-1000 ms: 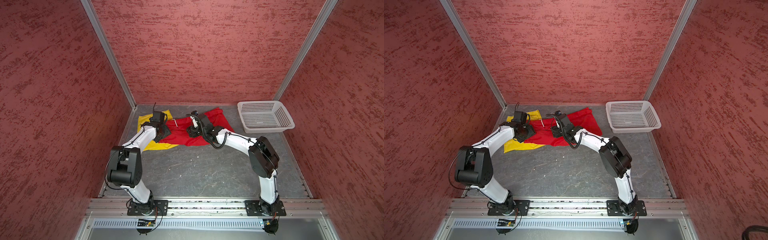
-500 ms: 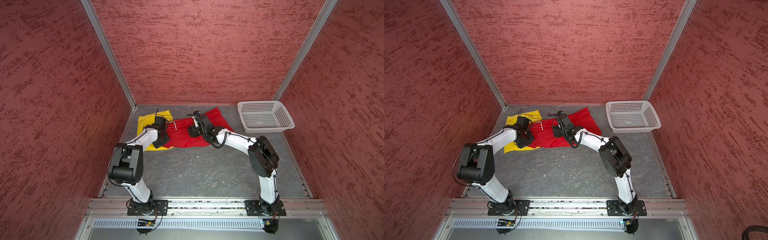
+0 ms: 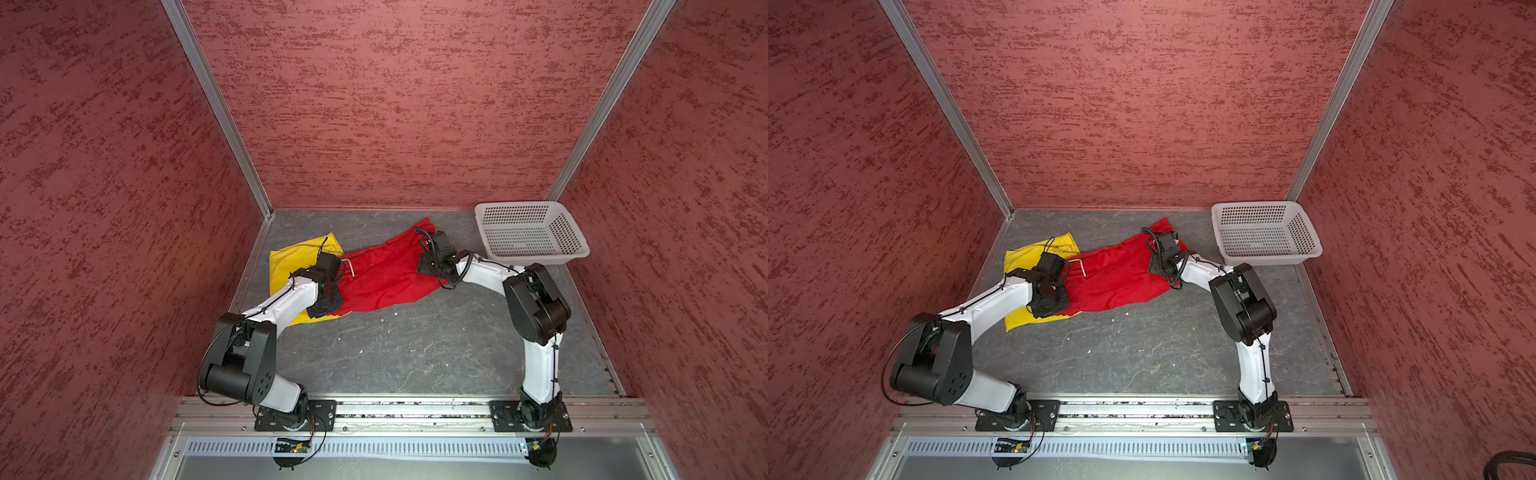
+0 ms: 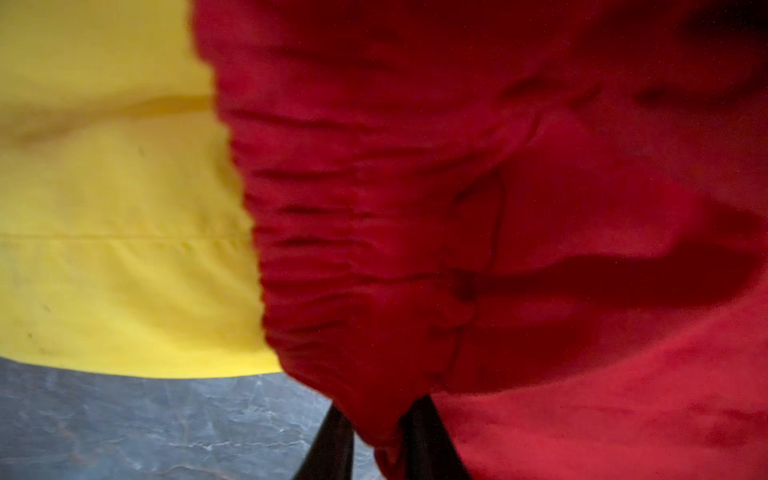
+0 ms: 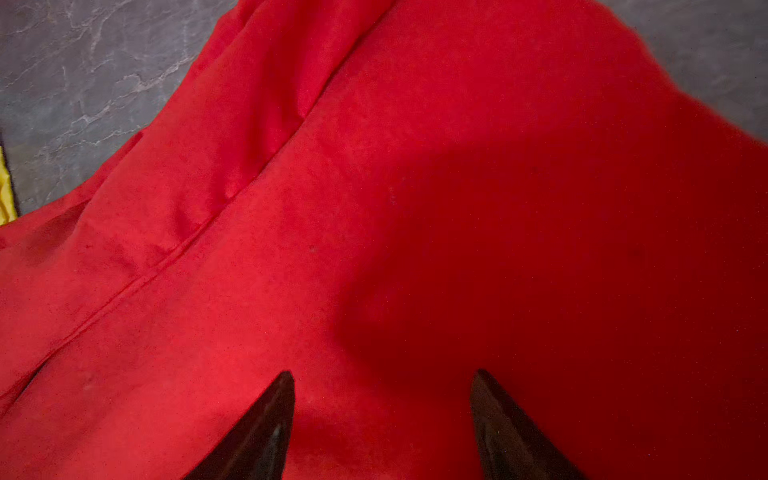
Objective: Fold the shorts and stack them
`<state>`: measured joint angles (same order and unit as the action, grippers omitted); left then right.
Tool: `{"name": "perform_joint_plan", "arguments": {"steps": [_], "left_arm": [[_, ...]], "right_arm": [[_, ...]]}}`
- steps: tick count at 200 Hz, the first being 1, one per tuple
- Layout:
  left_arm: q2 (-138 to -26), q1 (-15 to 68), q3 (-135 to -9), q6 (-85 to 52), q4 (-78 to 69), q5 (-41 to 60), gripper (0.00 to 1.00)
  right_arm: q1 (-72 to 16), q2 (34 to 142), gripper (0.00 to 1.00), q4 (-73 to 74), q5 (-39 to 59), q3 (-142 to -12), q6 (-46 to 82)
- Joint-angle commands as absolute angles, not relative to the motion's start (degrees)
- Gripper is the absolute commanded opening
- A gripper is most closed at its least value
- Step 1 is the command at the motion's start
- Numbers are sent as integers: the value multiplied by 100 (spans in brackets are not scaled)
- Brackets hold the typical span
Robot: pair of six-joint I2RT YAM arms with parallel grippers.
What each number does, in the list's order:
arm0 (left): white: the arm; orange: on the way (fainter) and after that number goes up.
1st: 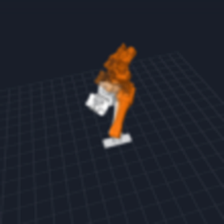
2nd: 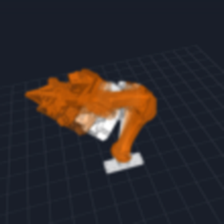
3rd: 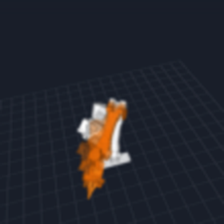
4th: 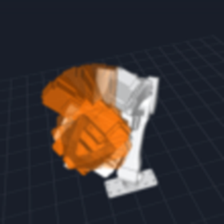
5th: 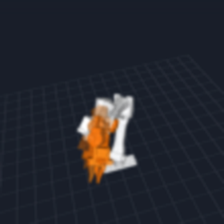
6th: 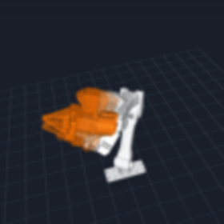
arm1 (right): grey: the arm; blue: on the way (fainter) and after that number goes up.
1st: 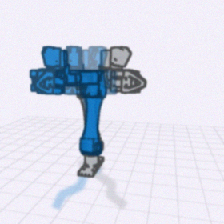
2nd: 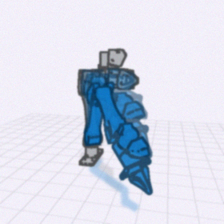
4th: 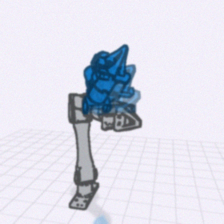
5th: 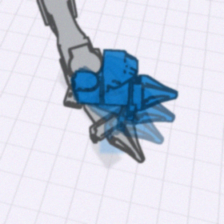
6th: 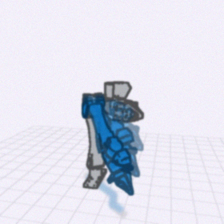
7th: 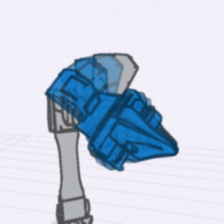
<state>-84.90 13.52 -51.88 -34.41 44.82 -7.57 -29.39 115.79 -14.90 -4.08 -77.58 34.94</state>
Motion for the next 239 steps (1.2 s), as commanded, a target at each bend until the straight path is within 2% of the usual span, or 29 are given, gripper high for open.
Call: {"name": "perform_joint_plan", "arguments": {"steps": [1,19,36,51,67,103,110,148,161,165,179,190,239], "left_arm": [[-8096,1346,-5406,-3507,4872,-829,40],[-7665,1351,-5793,-3494,5083,-835,53],[-7374,1460,-6200,-3475,4987,-731,52],[-7444,1692,-6507,-3552,4687,-501,38],[-7858,2087,-6798,-3576,4179,-255,28],[-9523,2863,-7878,-3451,3682,-57,2],[-9919,2946,-8134,-3424,3683,-46,0],[-11488,3172,-9302,-3329,3695,16,0],[-11937,3173,-9608,-3282,3742,7,0],[-12056,3159,-9696,-3268,3759,-16,0],[-12444,3147,-9993,-3187,3861,-180,0],[-12712,3090,-10203,-3142,3893,-240,0],[-13702,2979,-11396,-2605,4141,-846,0]], "right_arm": [[-2980,11640,69,-1566,-447,-7563,3691],[-2971,11567,69,-1505,-491,-7411,3684],[-2955,11530,69,-1433,-499,-7260,3674],[-2940,11474,68,-1313,-488,-7103,3691],[-2905,11352,68,-1110,-354,-6926,3712],[-2727,10834,65,-342,256,-6345,3793],[-2669,10707,63,-151,387,-6225,3829],[-2448,10292,48,377,922,-6013,3922],[-2433,10283,39,360,1011,-6116,3881],[-2428,10283,35,347,1039,-6149,3877],[-2419,10316,12,325,1126,-6241,3867],[-2417,10363,0,325,1191,-6303,3866],[-2411,10804,0,332,1284,-6335,3976]]}}
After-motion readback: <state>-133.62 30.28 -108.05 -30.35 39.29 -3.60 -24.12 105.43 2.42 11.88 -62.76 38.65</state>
